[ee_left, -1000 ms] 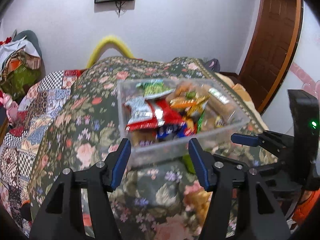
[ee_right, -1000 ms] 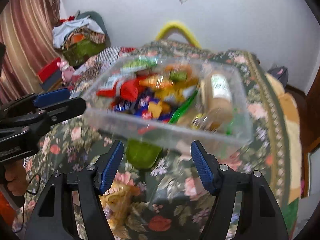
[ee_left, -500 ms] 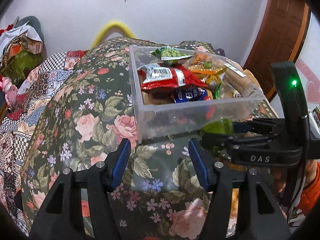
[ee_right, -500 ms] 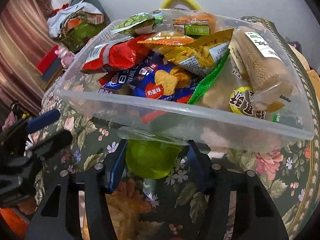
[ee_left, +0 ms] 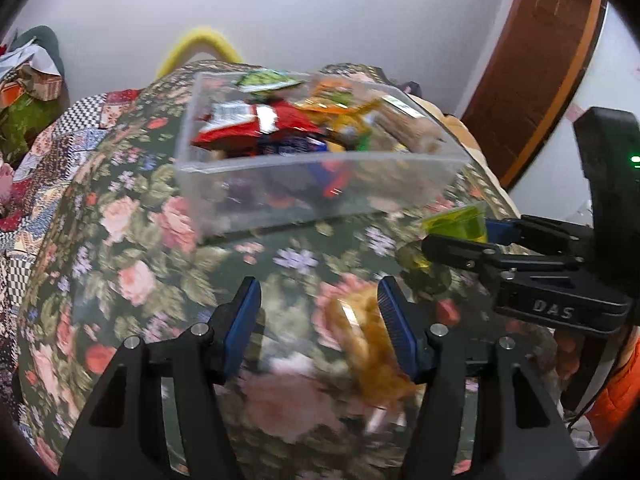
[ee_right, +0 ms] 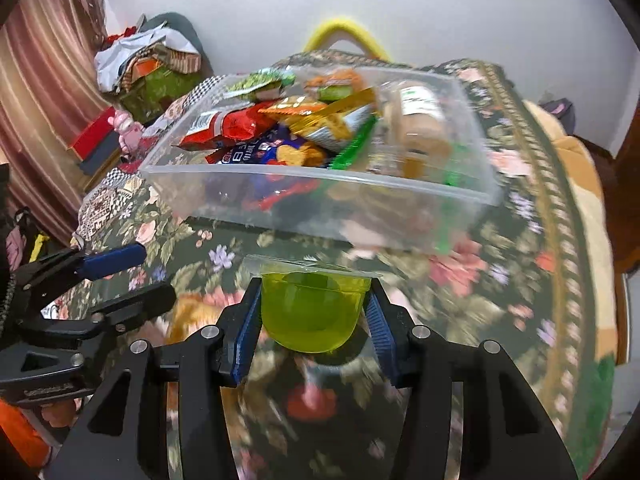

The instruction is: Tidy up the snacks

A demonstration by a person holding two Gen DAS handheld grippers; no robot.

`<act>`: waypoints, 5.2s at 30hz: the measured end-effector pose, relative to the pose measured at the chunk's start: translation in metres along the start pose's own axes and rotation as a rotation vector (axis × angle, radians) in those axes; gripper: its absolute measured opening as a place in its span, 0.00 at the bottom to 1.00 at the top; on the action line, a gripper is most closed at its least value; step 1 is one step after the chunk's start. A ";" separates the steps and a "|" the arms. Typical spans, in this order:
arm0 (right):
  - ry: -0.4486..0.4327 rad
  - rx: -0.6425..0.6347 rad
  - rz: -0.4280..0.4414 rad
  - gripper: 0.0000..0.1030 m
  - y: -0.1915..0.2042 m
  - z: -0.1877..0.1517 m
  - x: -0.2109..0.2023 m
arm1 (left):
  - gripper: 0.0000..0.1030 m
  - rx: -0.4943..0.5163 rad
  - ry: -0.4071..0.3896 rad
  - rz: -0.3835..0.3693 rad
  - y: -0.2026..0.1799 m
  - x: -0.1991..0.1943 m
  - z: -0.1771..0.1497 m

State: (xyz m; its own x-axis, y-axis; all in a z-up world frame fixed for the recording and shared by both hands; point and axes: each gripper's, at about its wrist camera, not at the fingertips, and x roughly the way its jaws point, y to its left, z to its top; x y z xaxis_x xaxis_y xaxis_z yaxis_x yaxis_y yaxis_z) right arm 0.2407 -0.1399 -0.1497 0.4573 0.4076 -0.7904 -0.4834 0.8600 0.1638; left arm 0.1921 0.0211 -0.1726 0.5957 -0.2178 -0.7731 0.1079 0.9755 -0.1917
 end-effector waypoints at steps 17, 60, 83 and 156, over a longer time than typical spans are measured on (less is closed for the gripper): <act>-0.055 0.069 -0.002 0.45 -0.024 -0.028 -0.044 | 0.43 0.000 0.018 0.072 -0.039 0.027 -0.027; -0.103 0.037 0.039 0.48 0.000 0.087 0.037 | 0.45 -0.123 -0.146 0.095 0.052 0.032 0.114; -0.422 0.012 0.009 0.57 0.029 0.059 -0.154 | 0.55 0.017 -0.521 0.088 -0.023 -0.174 0.080; -0.654 -0.032 -0.132 1.00 0.067 -0.017 -0.239 | 0.99 0.085 -0.671 0.124 -0.068 -0.248 0.001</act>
State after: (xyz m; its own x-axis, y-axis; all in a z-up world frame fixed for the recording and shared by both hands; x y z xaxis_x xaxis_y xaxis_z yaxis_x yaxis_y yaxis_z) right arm 0.0858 -0.1849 0.0404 0.8679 0.4102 -0.2800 -0.4093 0.9101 0.0646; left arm 0.0384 0.0088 0.0326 0.9687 -0.0650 -0.2395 0.0528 0.9970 -0.0568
